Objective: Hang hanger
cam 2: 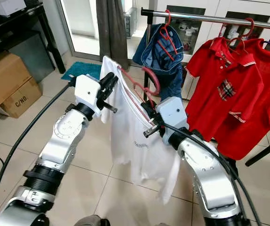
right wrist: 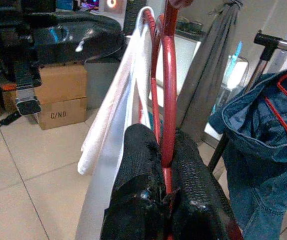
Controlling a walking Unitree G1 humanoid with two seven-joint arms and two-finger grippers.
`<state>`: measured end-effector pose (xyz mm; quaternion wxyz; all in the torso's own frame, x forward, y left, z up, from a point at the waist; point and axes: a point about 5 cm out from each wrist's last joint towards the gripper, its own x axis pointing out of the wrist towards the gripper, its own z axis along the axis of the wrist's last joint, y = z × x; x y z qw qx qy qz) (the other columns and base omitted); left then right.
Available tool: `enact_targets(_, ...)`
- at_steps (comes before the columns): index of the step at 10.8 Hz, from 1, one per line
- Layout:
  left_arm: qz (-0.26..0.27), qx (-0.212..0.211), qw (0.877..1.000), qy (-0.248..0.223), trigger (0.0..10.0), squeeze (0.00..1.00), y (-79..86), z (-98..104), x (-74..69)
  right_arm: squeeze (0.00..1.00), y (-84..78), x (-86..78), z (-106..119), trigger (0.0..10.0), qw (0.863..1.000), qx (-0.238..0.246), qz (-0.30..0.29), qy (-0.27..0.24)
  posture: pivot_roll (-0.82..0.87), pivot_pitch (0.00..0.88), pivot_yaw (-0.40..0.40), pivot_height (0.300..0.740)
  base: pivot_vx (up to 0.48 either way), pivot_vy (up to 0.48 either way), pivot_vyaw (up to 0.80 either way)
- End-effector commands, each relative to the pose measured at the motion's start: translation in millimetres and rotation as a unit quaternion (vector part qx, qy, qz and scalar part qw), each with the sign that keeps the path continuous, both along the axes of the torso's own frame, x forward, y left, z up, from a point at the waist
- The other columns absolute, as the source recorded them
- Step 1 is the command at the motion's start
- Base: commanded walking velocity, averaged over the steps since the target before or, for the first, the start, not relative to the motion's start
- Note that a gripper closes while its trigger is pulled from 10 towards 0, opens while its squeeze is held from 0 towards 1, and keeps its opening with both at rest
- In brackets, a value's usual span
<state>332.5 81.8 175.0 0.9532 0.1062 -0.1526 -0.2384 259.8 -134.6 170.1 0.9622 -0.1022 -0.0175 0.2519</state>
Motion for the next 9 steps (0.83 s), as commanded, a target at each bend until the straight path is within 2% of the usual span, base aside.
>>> enact_targets(1, 0.000, 0.012, 1.000, -0.010, 10.0, 1.00, -2.8, 3.9, -0.9, 0.00, -2.3, -2.0, 5.5, 0.0, 1.000, 0.020, -0.007, -0.006, -0.03, 0.015, 0.049, 0.740, 0.000, 0.000, 0.00)
enact_targets(4, 0.006, 0.031, 0.999, -0.007, 10.0, 1.00, -8.2, 5.1, 10.0, 0.00, 1.6, -2.1, 7.3, 0.0, 0.997, 0.078, 0.003, -0.005, -0.04, 0.002, 0.048, 0.740, 0.000, 0.000, 0.00)
enact_targets(7, 0.017, 0.047, 0.999, -0.010, 10.0, 1.00, -10.8, 5.9, 19.1, 0.00, 7.2, -5.1, 10.9, 0.0, 0.997, 0.075, 0.033, -0.007, -0.06, 0.001, 0.047, 0.740, 0.000, 0.000, 0.00)
enact_targets(8, 0.015, 0.044, 0.999, -0.007, 10.0, 0.53, -12.5, 5.8, 21.6, 0.00, 9.0, -7.5, 13.8, 0.0, 0.996, 0.077, 0.043, -0.011, -0.07, 0.000, 0.052, 0.740, 0.000, 0.000, 0.00)
enact_targets(9, 0.003, 0.047, 0.999, -0.007, 10.0, 0.00, -16.7, 5.2, 22.5, 0.00, 10.4, -10.0, 15.3, 0.0, 0.996, 0.076, 0.053, -0.014, -0.07, 0.000, 0.055, 0.740, 0.000, 0.000, 0.00)
